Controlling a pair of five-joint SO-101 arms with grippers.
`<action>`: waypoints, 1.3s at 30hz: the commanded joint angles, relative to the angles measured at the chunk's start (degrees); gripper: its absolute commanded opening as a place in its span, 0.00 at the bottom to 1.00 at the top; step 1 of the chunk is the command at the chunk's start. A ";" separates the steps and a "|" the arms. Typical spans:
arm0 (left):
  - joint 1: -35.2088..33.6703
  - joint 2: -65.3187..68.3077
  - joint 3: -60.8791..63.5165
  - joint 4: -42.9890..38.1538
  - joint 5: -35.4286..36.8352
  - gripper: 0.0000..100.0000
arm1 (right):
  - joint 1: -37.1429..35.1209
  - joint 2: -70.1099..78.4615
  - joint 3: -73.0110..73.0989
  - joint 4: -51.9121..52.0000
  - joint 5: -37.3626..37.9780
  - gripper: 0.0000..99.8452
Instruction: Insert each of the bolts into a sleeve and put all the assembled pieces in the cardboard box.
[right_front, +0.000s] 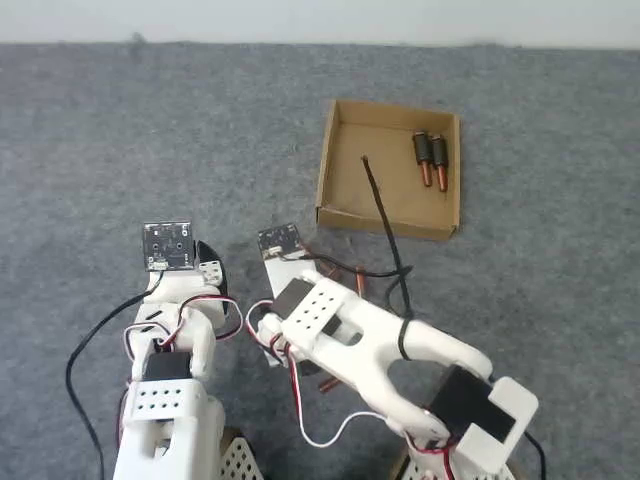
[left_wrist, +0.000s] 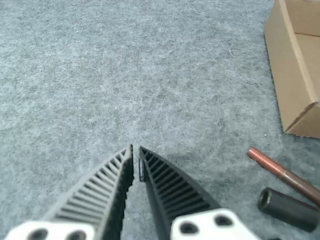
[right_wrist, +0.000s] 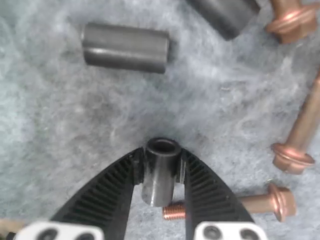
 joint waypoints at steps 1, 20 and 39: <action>0.18 -1.32 -0.66 -1.85 -0.53 0.02 | -1.10 -3.47 -0.26 0.75 1.05 0.10; 0.18 -1.32 -0.66 -1.85 -0.53 0.02 | -3.30 -3.03 1.93 0.13 2.99 0.10; 0.18 -1.32 -0.66 -1.76 -0.53 0.02 | 6.64 -12.35 3.08 4.26 3.16 0.01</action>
